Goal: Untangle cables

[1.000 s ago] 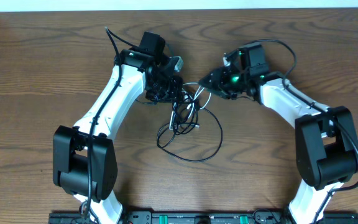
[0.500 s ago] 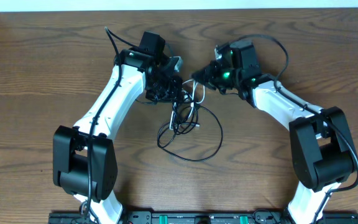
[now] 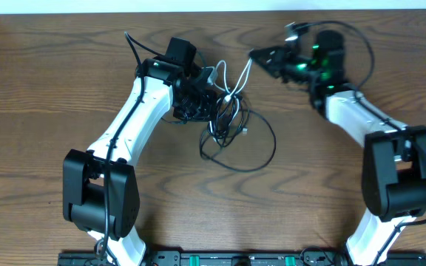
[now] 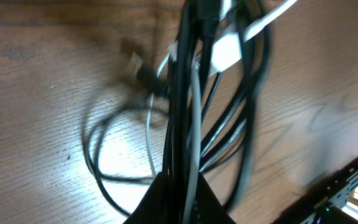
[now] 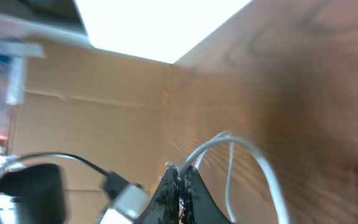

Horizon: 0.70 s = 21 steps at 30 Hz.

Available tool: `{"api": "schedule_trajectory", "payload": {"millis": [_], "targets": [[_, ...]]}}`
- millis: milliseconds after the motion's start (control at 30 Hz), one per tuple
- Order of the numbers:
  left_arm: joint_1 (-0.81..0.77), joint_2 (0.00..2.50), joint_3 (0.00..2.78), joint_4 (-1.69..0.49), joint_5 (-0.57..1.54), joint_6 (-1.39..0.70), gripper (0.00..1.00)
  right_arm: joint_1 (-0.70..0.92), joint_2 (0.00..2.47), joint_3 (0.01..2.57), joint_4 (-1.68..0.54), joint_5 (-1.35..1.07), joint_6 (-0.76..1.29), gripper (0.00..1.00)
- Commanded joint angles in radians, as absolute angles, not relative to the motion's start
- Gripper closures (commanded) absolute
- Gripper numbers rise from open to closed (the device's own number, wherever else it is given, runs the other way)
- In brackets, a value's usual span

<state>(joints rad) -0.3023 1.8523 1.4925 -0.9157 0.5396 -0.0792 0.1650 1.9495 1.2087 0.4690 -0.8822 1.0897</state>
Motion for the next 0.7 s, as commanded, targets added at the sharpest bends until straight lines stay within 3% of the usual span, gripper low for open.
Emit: {"api": "schedule_trajectory", "payload": {"millis": [0,167,367,467,667], "targets": [[-0.301,1.844,1.488,-0.931,0.521,-0.088,0.93,0.097,1.951,1.217,0.555,-0.977,1.220,0.99],[-0.300,1.844,1.488,-0.937,0.503,-0.087,0.92,0.040,1.951,1.217,0.675,-1.032,1.309,0.99],[-0.301,1.844,1.488,-0.933,0.503,-0.087,0.93,0.028,1.951,1.217,0.673,-1.105,1.271,0.99],[-0.301,1.844,1.488,-0.925,0.504,-0.087,0.93,0.065,1.951,1.217,0.579,-1.139,1.172,0.98],[-0.301,1.844,1.488,-0.914,0.553,-0.088,0.92,0.167,1.951,1.217,0.190,-1.042,0.926,0.85]]}}
